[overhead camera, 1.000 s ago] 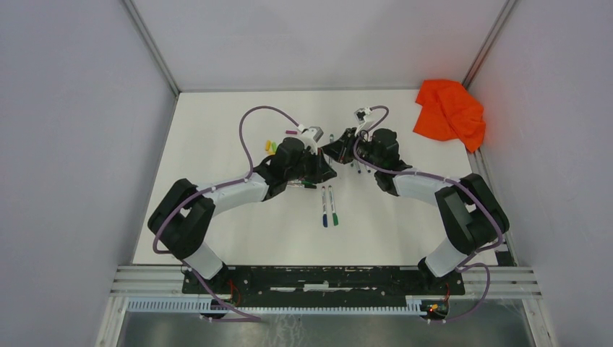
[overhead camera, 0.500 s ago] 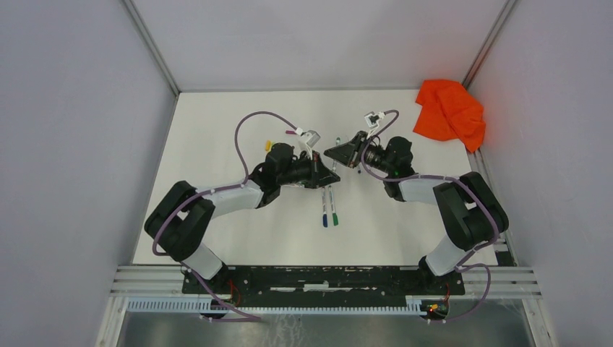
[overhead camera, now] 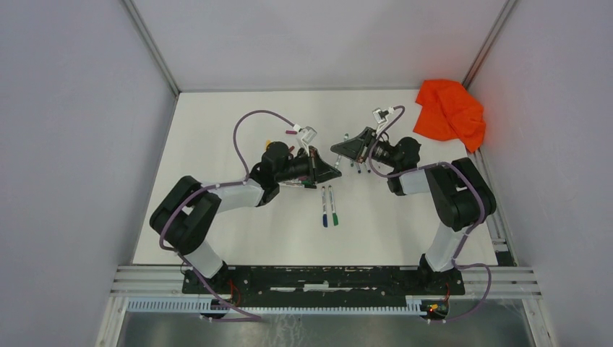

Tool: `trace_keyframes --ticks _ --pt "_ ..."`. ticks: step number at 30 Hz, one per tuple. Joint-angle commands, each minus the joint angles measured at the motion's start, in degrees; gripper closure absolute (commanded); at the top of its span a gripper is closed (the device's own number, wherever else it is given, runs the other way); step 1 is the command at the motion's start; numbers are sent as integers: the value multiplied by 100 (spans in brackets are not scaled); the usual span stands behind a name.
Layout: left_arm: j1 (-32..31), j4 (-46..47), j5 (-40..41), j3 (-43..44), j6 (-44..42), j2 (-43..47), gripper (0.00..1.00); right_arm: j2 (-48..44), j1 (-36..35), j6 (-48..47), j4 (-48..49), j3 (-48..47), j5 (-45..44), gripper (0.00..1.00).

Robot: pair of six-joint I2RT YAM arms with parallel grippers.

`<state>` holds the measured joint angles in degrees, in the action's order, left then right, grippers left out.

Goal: Open the pen caps

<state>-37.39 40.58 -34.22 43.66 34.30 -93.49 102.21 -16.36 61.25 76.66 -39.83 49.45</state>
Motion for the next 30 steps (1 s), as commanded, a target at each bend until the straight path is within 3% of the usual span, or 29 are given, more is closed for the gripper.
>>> trace_keyframes --ticks 1,4,6,13,18,23,30 --pt "-64 363 -1376 -45 98 -2 98 455 785 580 1477 -446 -709 100" --pt "-61 379 -1321 -86 25 -44 98 503 823 774 1643 -495 -843 100" --pt "-61 152 -972 -119 -142 8 98 389 829 500 1242 -489 -996 100" --pt "-299 -1325 1239 33 -1069 400 98 -478 731 -1712 -2238 -769 -2086 100" --pt "-650 -2117 3044 281 -1302 394 98 -813 631 -2578 -3964 -1148 -3254 100" --pt "-968 -2498 4753 265 -1367 452 98 -1078 594 -2909 -4665 -1324 -4161 100" --pt "-1574 -2745 6395 380 -1606 246 98 -1295 573 -2918 -4709 -1386 -4841 100"
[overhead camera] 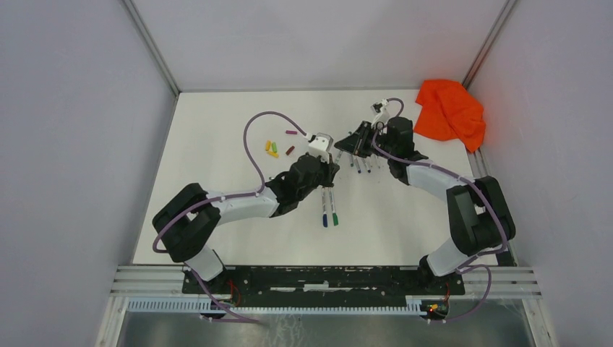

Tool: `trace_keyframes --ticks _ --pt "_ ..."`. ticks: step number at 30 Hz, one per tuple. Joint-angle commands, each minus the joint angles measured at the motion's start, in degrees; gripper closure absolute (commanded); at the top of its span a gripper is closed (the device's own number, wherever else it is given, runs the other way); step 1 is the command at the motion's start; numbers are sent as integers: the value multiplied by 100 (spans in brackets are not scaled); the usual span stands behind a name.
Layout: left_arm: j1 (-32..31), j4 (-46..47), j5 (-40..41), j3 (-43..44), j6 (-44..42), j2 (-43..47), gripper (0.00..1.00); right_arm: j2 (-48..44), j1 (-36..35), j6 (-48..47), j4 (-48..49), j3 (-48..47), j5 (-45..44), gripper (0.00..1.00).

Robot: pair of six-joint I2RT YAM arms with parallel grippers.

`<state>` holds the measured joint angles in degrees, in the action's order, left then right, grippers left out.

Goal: Open the pen caps

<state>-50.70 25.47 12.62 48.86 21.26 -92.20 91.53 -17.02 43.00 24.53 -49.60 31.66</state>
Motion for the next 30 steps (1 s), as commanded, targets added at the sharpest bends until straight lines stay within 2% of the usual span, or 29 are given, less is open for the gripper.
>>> trace_keyframes --ticks 1,7,9,12,15,19,22,27,30 --pt "-294 -1245 1902 -138 -268 88 98 -263 632 -1089 508 -414 -3126 100" --pt "-429 -1162 2519 -200 -143 -50 98 -501 577 -937 890 -191 -3500 100" --pt "-468 -906 2444 -322 -267 -66 98 -574 597 -742 1078 -101 -3445 100" --pt "-462 -496 1875 -508 -548 -46 98 -592 653 -427 1314 -86 -3190 100" --pt "-421 -118 828 -651 -814 -3 98 -541 783 -48 1699 -44 -2711 100" --pt "-119 204 -1811 -637 -821 -85 98 -474 1046 358 2523 144 -2135 100" --pt "47 247 -3112 -443 -601 -288 98 -470 1244 550 3145 300 -1794 100" --pt "331 1029 -4762 -412 124 -679 98 -238 1660 1403 4611 529 -1132 100" --pt "451 1502 -5432 -378 568 -971 98 -15 1939 1906 5389 589 -896 100"
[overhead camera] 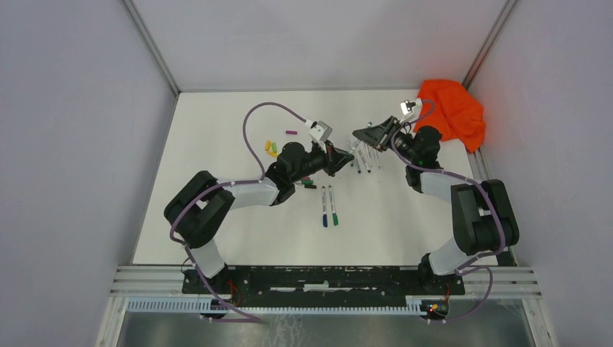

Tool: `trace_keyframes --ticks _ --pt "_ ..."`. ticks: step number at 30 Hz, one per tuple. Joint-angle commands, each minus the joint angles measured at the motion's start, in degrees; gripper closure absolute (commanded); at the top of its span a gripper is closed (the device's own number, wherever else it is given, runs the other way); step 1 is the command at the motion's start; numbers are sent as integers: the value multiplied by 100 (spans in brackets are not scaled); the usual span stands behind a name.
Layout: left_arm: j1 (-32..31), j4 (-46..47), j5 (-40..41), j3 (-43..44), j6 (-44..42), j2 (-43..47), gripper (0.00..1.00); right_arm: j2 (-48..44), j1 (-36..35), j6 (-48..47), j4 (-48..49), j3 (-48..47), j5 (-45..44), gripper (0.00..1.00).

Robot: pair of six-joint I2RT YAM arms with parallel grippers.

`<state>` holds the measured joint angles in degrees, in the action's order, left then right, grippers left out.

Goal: Open the pen caps

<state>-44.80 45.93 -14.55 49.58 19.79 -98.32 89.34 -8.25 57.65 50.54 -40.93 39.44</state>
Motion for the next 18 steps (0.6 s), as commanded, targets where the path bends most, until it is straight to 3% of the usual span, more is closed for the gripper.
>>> trace_keyframes --ticks 1,9,18 --pt "-124 -387 -2833 -459 846 -434 98 255 1101 552 3054 -251 -1634 100" --pt "64 1213 -3755 -663 2085 -1023 98 572 1443 1442 4310 -335 -1400 100" --pt "307 2899 -4047 -811 3266 -1352 98 780 1740 1906 5261 -515 -1257 100"
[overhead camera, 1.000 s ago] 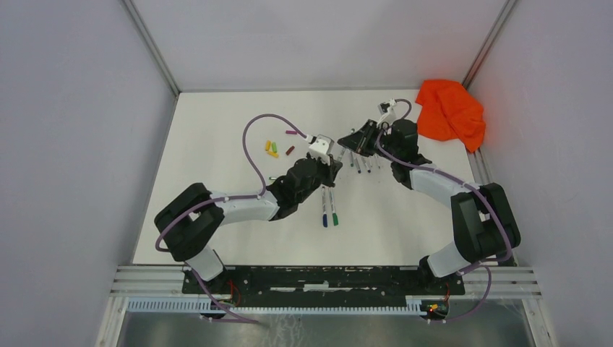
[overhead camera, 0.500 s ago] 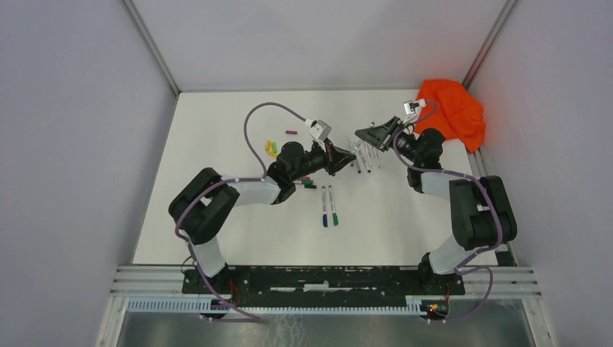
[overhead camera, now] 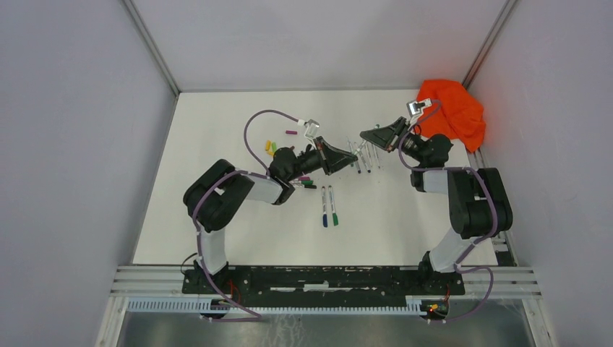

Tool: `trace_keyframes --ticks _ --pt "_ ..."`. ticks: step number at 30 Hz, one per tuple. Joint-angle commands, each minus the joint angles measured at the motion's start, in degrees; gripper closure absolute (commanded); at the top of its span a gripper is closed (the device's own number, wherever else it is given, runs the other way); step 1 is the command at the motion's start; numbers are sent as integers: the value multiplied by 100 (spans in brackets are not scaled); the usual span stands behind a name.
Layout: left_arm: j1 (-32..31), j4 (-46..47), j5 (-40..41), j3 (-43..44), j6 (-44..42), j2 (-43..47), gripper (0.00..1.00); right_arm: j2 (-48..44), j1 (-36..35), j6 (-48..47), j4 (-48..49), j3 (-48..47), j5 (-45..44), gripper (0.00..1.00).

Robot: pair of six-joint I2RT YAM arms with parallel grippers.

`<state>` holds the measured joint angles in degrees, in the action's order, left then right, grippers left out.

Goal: Open the pen caps

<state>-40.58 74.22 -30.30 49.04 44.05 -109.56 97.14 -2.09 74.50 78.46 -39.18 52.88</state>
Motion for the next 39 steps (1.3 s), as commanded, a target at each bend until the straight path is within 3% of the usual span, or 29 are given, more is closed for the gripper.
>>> trace_keyframes --ticks 1,4,6,9,14,25,34,39 --pt "-65 34 -2381 -819 801 -208 98 -39 1171 184 2374 -675 -2612 100" --pt "75 -803 -1808 -1013 124 63 98 -394 1219 -450 1549 -635 -2642 100" --pt "87 -2134 -1038 -1024 -775 413 98 -797 1219 -1193 568 -608 -2812 100" --pt "85 -3036 95 -1099 -1360 799 98 -1219 1189 -1949 -643 -673 -3140 100" --pt "85 -3448 1408 -1233 -1460 1092 98 -1731 1128 -2715 -1769 -661 -3803 100" --pt "81 -3735 2161 -1092 -1373 1417 98 -1596 847 -2948 -2350 -920 -3249 100" --pt "81 -5073 3341 43 -1696 1716 98 -1172 246 -4367 -4816 -1909 -3111 100" --pt "85 -6180 4401 795 -1791 1598 98 -645 -413 -5558 -6791 -2973 -3577 100"
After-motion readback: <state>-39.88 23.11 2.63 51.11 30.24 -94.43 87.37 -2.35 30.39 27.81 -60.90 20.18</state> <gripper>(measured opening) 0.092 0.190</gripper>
